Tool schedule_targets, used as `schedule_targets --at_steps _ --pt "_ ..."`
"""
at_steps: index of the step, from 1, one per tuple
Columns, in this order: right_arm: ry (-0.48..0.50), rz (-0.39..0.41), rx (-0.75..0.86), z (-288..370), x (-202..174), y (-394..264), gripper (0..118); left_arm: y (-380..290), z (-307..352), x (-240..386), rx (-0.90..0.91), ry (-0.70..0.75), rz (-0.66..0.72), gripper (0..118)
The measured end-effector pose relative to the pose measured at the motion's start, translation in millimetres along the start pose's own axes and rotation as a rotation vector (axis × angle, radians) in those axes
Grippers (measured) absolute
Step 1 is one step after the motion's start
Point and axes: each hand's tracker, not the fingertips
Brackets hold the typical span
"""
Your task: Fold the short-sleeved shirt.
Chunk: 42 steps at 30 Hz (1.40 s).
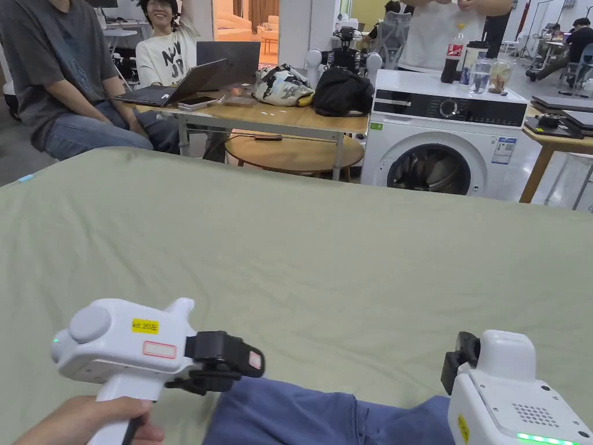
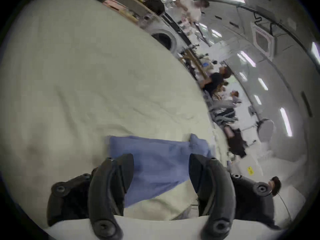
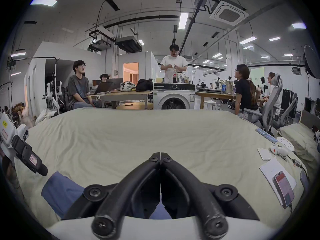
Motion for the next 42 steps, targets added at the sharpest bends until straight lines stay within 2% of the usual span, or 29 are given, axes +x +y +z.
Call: schedule_targets --at_steps 2,4,8,11,12,14,15,16,19,29,33,35,38,42 --pt "0.000 0.004 0.003 0.5 -1.9 1.7 0 -3.0 4.5 -15.1 -0.002 0.089 -0.007 66" --pt "0.001 0.002 0.008 1.2 -3.8 3.1 0 -7.2 -0.9 -36.2 -0.031 0.058 0.016 66" --pt "0.008 -0.012 0.010 1.0 -6.2 3.4 0 -28.2 -28.9 -57.7 -0.103 -0.107 0.178 66" --pt "0.014 -0.018 0.006 1.0 -7.8 2.9 0 -41.9 -42.3 -61.5 -0.042 -0.268 0.216 66" --pt "0.013 -0.017 0.006 1.5 -8.1 2.6 0 -43.6 -46.5 -59.5 -0.052 -0.316 0.205 63" --pt "0.012 -0.015 0.011 3.5 -8.2 2.1 0 -50.2 -57.4 -53.2 -0.068 -0.283 0.195 47" --pt "0.010 -0.012 0.014 4.5 -8.2 1.9 0 -47.8 -61.5 -56.7 -0.075 -0.248 0.153 28" --pt "0.008 -0.006 0.017 5.4 -7.8 2.0 0 -43.8 -62.3 -61.2 -0.066 -0.209 0.122 17" --pt "0.004 -0.001 0.022 7.8 -5.3 2.5 0 -44.7 -56.4 -67.6 -0.028 -0.242 0.185 11" --pt "-0.012 0.036 0.088 14.1 -4.4 14.6 0 -40.6 12.8 -24.3 0.060 -0.190 0.096 8" --pt "-0.005 0.059 0.104 12.1 -12.9 18.3 0 -23.1 54.2 -43.6 0.097 -0.066 0.058 8" --pt "0.008 0.067 0.104 9.5 -17.0 18.4 0 -26.8 68.6 -24.6 0.098 0.038 0.020 8" --pt "0.025 0.071 0.097 7.5 -22.6 16.8 0 -24.7 78.6 -11.4 0.083 0.118 -0.001 8" --pt "0.037 0.065 0.085 6.4 -24.3 15.0 0 -25.1 74.3 23.1 0.077 0.105 -0.006 8"
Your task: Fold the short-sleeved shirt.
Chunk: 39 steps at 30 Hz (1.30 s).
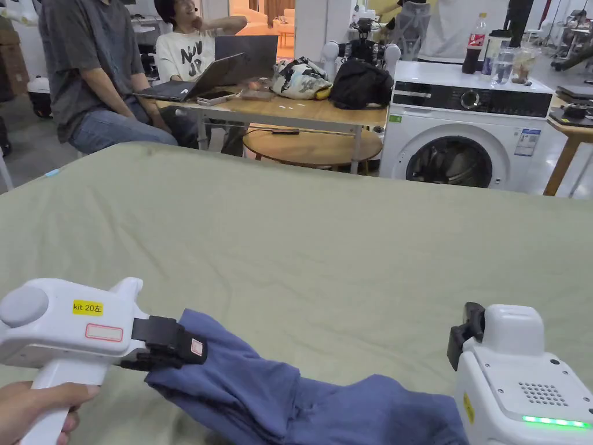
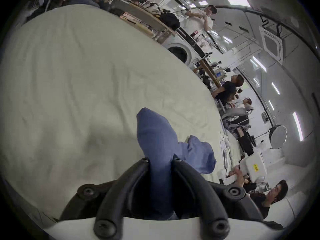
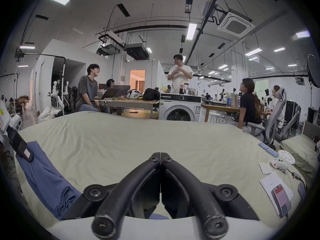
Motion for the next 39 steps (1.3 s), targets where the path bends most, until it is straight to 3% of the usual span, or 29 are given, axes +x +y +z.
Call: schedule_targets --at_steps 8,16,27,28,33,38,39 --pt "-0.007 0.009 -0.016 3.8 8.4 -4.3 0 7.4 -22.8 81.1 -0.065 -0.016 -0.118 8" --pt "-0.036 0.011 -0.032 11.0 23.2 -8.4 0 -2.3 -98.4 155.6 -0.201 -0.028 -0.198 8" --pt "-0.084 0.016 -0.061 22.2 41.9 -13.8 0 -30.2 -224.5 177.1 -0.341 0.038 -0.188 9" --pt "-0.087 0.017 -0.063 21.6 42.7 -14.5 0 -31.6 -230.3 172.9 -0.354 0.036 -0.175 13" --pt "-0.084 0.031 -0.070 23.0 43.0 -15.0 0 -38.0 -220.7 170.9 -0.348 -0.041 -0.148 59" --pt "-0.078 0.024 -0.069 24.2 43.2 -15.8 0 -26.5 -185.2 167.4 -0.270 -0.131 -0.182 58" --pt "-0.076 0.021 -0.069 24.3 43.1 -16.0 0 -24.6 -181.7 162.1 -0.247 -0.160 -0.190 47"
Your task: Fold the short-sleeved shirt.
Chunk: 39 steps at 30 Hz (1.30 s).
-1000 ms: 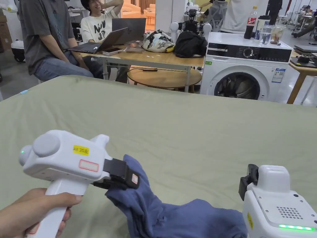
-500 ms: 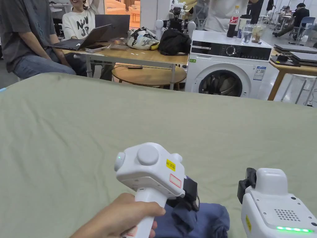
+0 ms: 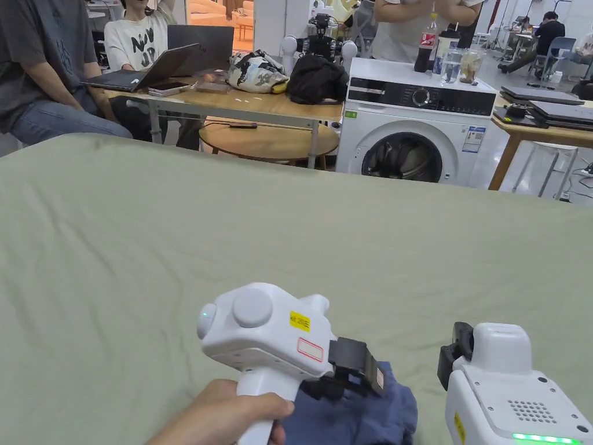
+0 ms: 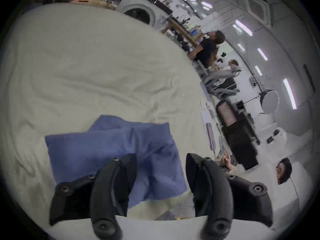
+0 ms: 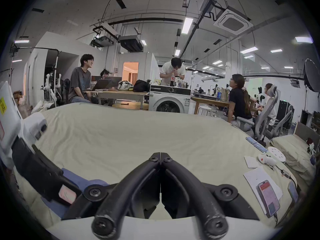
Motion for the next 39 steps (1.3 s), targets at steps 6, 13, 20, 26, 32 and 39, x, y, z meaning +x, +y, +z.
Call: schedule_targets --at_steps 6,13,20,26,32,39 --pt "0.007 -0.019 -0.007 -1.6 0.4 -1.5 0 0.1 -30.7 -22.5 -0.066 -0.004 0.038 7" --pt "0.004 -0.028 -0.016 -4.3 3.8 -3.9 0 -5.6 -96.7 -25.9 -0.127 -0.142 0.107 6" --pt "-0.001 -0.031 -0.031 -10.9 6.7 -6.0 0 -14.1 -117.1 -26.5 -0.121 -0.013 0.036 0" --pt "-0.006 -0.035 -0.028 -14.5 6.9 -2.8 0 -4.3 -82.2 -12.6 -0.095 -0.033 -0.006 0" --pt "-0.008 -0.047 0.000 -23.6 3.0 8.1 0 2.8 4.1 -6.1 0.262 0.101 -0.180 0" --pt "-0.008 -0.078 0.063 -28.5 -6.3 21.6 0 -23.6 75.7 -13.0 0.837 0.492 -0.372 0"
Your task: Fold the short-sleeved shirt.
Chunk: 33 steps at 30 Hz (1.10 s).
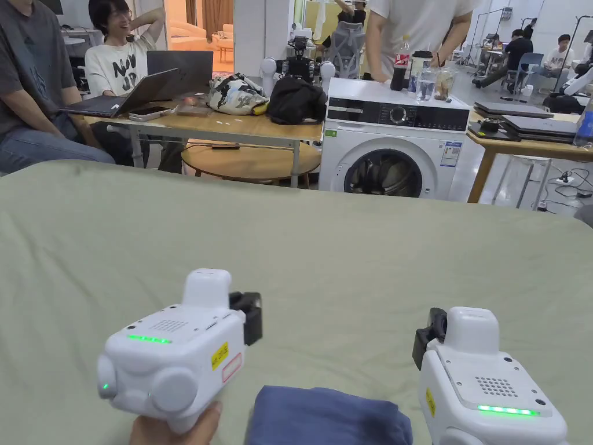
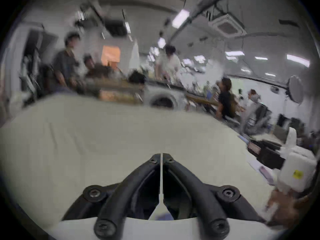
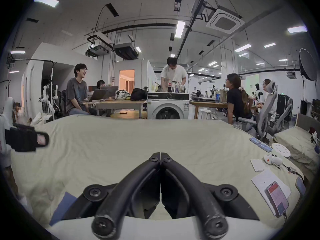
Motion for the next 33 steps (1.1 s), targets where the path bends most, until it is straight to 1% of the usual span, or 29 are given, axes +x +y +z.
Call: schedule_targets --at_steps 1,3,6,9,11,14,16,19,20,22,25,27,29,31,32,33 --pt "0.000 -0.002 0.008 -0.3 -1.4 1.9 0 0.6 8.1 -3.0 0.079 0.061 -0.033 0" --pt "-0.002 -0.008 0.025 -0.9 -4.0 5.4 0 2.3 15.2 -7.3 0.164 0.158 -0.096 0" --pt "-0.001 -0.013 0.046 -2.0 -6.7 12.1 0 4.6 21.4 -14.5 0.215 0.220 -0.130 0" --pt "-0.001 -0.012 0.064 -2.0 -7.5 19.9 0 7.4 23.4 -22.7 0.228 0.221 -0.112 0" --pt "-0.001 -0.009 0.076 0.3 -7.0 24.5 0 6.6 24.1 -23.8 0.239 0.250 -0.119 0" --pt "0.005 0.009 0.084 9.6 -4.9 28.2 0 7.1 26.6 -29.5 0.230 0.240 -0.109 0" --pt "0.011 0.035 0.061 19.6 -4.1 25.5 0 7.1 28.3 -31.3 0.218 0.232 -0.094 0" --pt "0.062 0.074 -0.037 32.5 -5.4 9.4 0 5.5 29.1 -35.2 0.202 0.219 -0.077 0" --pt "0.080 0.073 -0.078 34.9 -6.4 3.0 0 5.0 28.9 -36.3 0.191 0.214 -0.071 0" --pt "0.146 0.081 -0.179 38.2 -9.9 -14.6 0 3.2 28.2 -37.8 0.177 0.204 -0.057 0" --pt "0.194 0.092 -0.321 36.8 -17.9 -41.2 0 -1.8 27.9 -38.7 0.149 0.182 -0.044 0" --pt "0.208 0.104 -0.381 31.3 -22.7 -59.7 0 -6.4 27.0 -39.1 0.125 0.165 -0.043 0" --pt "0.185 0.122 -0.476 21.7 -27.0 -76.9 0 -11.0 26.3 -40.2 0.096 0.148 -0.042 0" --pt "0.181 0.085 -0.567 11.1 -27.2 -93.7 0 -15.6 25.2 -42.7 0.041 0.130 -0.024 0" --pt "0.169 0.078 -0.570 8.8 -26.6 -98.7 0 -17.5 24.6 -44.5 0.011 0.112 -0.008 0" --pt "0.159 0.089 -0.549 8.1 -26.9 -99.6 0 -19.2 23.2 -47.6 -0.032 0.080 0.014 0"
